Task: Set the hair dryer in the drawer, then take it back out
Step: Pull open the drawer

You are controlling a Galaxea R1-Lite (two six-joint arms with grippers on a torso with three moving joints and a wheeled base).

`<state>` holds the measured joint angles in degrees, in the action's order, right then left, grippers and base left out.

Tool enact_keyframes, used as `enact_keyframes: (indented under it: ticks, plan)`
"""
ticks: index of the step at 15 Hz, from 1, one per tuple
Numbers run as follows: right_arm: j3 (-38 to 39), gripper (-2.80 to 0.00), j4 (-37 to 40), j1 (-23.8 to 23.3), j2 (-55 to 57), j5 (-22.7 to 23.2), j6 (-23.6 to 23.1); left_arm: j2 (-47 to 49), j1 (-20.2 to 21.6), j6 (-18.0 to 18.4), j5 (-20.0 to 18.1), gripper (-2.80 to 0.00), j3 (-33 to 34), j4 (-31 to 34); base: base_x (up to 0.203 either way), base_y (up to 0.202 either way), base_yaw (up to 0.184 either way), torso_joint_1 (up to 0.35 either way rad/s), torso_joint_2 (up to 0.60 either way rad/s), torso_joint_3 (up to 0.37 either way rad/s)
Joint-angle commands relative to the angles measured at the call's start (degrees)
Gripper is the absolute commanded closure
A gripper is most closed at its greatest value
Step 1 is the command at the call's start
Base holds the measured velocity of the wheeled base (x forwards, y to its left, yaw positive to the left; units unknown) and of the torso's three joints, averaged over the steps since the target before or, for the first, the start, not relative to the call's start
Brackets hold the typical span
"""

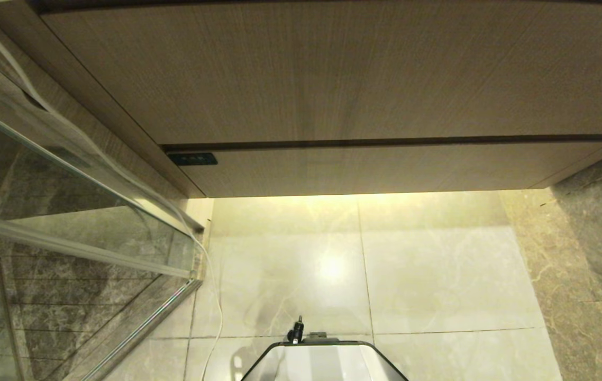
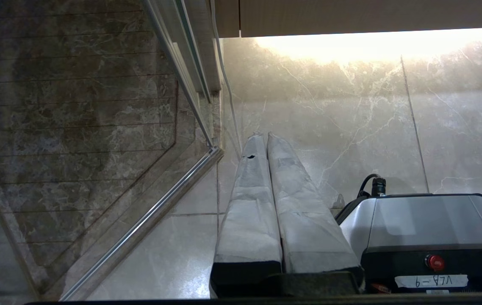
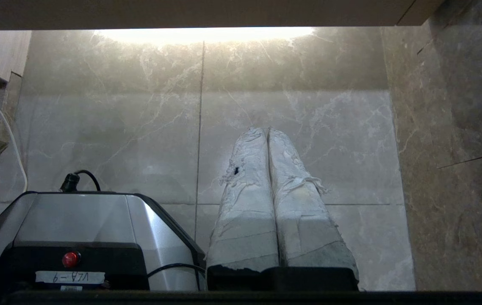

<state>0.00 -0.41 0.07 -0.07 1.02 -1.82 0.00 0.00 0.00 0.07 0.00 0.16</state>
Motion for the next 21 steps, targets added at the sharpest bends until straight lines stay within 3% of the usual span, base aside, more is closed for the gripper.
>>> enact_keyframes:
  ticks: [1, 9, 13, 16, 19, 21]
  plan:
    - [0.26, 0.0, -0.02, 0.01, 0.07, 0.04, -0.12, -0.09, 0.0, 0.0, 0.01, 0.0, 0.08, 0.01, 0.0, 0.0, 0.0, 0.0, 0.0, 0.0]
    - [0.26, 0.0, -0.02, 0.01, 0.07, 0.13, -0.47, 0.0, 0.0, 0.0, 0.01, 0.0, 0.0, 0.01, 0.0, 0.0, 0.0, 0.0, 0.0, 0.0]
    - [-2.76, 0.0, -2.0, 0.04, 0.28, 0.43, -4.73, -0.09, 0.0, 0.0, 0.01, 0.0, 0.0, 0.01, 0.0, 0.0, 0.0, 0.0, 0.0, 0.0]
    - [-16.72, 0.0, 2.34, 0.06, 3.66, 0.95, -5.46, 0.0, 0.0, 0.0, 0.01, 0.0, 0.0, 0.01, 0.0, 0.0, 0.0, 0.0, 0.0, 0.0]
    - [-46.35, 0.0, 20.53, 0.08, 11.43, 4.25, -5.56, -0.09, 0.0, 0.0, 0.01, 0.0, 0.0, 0.01, 0.0, 0.0, 0.0, 0.0, 0.0, 0.0]
    - [-63.81, 0.0, 35.69, 0.09, 18.28, 10.93, -5.84, -0.07, 0.0, 0.0, 0.01, 0.0, 0.0, 0.01, 0.0, 0.0, 0.0, 0.0, 0.0, 0.0]
